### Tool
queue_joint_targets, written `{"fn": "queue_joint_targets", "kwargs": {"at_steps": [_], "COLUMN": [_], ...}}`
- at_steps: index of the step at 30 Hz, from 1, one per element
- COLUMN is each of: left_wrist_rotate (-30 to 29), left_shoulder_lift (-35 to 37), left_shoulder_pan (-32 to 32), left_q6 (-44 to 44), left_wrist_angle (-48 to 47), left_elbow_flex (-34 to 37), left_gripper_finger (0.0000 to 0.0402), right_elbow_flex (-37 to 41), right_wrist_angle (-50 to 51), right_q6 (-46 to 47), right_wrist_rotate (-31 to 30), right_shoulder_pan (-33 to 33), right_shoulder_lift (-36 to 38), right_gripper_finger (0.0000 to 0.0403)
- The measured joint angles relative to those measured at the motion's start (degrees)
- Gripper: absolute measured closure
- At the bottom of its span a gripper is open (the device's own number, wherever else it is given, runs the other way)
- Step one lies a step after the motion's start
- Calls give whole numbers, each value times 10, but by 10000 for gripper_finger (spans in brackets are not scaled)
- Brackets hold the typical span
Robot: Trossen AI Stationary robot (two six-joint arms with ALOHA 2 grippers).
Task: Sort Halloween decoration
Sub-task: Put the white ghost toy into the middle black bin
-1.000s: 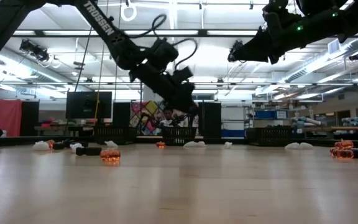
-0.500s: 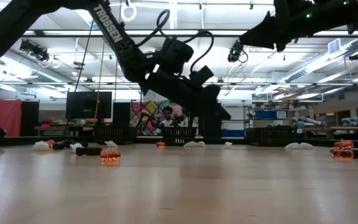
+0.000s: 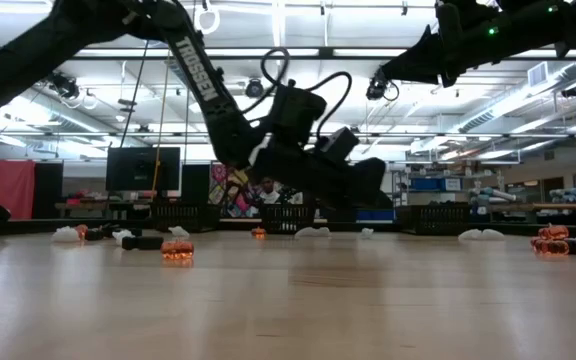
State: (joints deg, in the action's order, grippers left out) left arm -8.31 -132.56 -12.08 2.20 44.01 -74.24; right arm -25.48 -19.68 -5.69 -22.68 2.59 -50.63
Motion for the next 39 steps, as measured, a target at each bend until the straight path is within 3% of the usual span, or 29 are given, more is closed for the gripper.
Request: {"fn": "queue_joint_targets", "kwargs": {"at_steps": [4, 13, 19, 33, 39], "left_wrist_rotate": [-35, -37, -43, -43, -45], "left_shoulder_lift": [-30, -53, -53, -47, -52], "left_shoulder_pan": [-1, -4, 7, 6, 6], "left_q6": [0, 25, -32, -64, -3], "left_wrist_angle": [0, -8, -19, -15, -14], "left_elbow_flex": [-27, -31, -31, -30, -31], "left_gripper_finger": [198, 198, 198, 198, 198], "right_elbow_flex": [0, 0, 0, 0, 0], "right_wrist_angle": [0, 5, 10, 19, 21], "right_q6": [1, 0, 1, 6, 10], "right_wrist_rotate": [0, 2, 2, 2, 2], "right_shoulder_pan": [-1, -7, -7, -7, -7], "right_shoulder_lift": [0, 0, 0, 0, 0], "right_gripper_finger": [270, 270, 270, 270, 270]}}
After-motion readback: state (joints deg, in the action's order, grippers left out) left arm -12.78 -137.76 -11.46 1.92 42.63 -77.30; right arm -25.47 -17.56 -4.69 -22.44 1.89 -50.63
